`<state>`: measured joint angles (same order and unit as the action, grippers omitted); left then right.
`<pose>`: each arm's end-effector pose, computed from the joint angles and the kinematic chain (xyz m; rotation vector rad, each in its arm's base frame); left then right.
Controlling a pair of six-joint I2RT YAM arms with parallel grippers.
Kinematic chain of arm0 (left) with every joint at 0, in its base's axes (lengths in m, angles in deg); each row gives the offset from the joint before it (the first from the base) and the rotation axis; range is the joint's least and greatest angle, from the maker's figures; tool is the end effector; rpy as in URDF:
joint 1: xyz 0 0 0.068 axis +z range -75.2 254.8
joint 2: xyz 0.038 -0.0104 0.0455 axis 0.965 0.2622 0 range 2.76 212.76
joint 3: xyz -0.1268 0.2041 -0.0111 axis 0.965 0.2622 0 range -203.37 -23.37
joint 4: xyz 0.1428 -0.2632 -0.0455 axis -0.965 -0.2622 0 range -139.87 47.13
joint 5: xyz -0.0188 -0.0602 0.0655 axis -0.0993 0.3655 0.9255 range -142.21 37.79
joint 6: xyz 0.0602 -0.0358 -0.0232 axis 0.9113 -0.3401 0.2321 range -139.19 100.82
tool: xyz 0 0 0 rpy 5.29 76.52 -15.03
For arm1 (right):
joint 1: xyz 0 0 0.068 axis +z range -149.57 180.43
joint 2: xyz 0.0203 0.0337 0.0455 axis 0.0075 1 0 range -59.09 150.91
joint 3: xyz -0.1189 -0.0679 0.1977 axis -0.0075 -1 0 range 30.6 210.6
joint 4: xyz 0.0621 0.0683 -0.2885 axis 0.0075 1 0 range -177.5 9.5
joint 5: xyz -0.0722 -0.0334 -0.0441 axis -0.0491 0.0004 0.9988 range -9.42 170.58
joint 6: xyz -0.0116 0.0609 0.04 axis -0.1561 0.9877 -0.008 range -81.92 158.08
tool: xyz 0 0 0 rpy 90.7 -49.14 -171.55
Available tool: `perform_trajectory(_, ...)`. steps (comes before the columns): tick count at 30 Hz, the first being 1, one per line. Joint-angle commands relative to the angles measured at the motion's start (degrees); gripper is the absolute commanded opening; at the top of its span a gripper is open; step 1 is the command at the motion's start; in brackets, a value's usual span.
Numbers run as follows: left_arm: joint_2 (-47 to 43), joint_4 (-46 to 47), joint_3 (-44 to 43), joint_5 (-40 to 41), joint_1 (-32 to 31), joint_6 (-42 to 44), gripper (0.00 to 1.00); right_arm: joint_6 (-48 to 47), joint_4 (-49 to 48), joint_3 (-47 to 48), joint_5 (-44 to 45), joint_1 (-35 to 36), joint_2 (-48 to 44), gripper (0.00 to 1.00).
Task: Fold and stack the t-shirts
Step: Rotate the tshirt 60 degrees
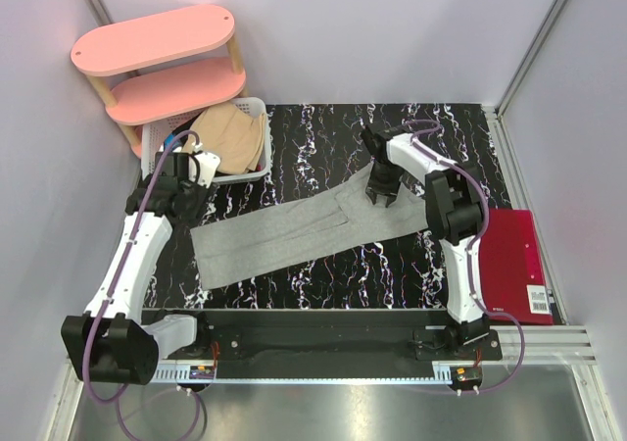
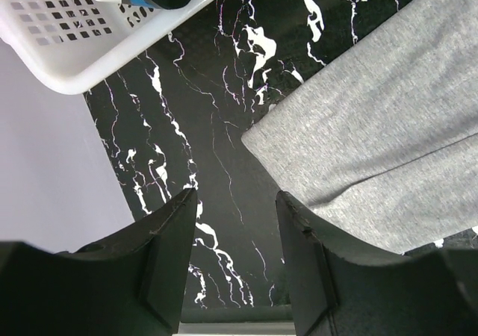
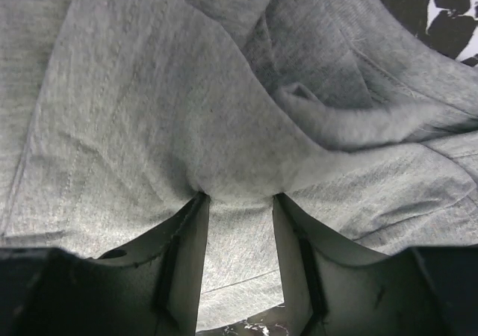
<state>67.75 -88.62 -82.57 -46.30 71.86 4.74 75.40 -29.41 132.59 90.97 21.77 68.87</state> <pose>0.3000 -0.0091 0.2469 0.5338 2.4275 0.2839 0.4341 0.1575 0.0887 0.4251 2.9278 -0.1593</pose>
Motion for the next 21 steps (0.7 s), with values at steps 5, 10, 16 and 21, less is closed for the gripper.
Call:
perform_trajectory(5, 0.49, 2.51, -1.80, 3.31, 0.48, 3.14, 0.52, 0.30, -0.87, 0.83, 6.12, -4.46, 6.24, 0.48)
perform_trajectory(10, 0.84, 2.52, -1.62, 2.53, 1.01, 5.43, 0.53, -1.20, 0.45, 6.46, 6.31, -12.54, 8.27, 0.49)
perform_trajectory(16, 0.66, -0.99, -0.31, 1.38, 1.09, 10.79, 0.54, -2.25, 1.15, 14.27, 1.47, -20.02, 11.78, 0.49)
perform_trajectory(21, -0.74, -2.40, 1.54, -2.30, 1.09, 13.61, 0.54, -4.53, 4.05, 22.97, 0.17, -20.90, 14.51, 0.49)
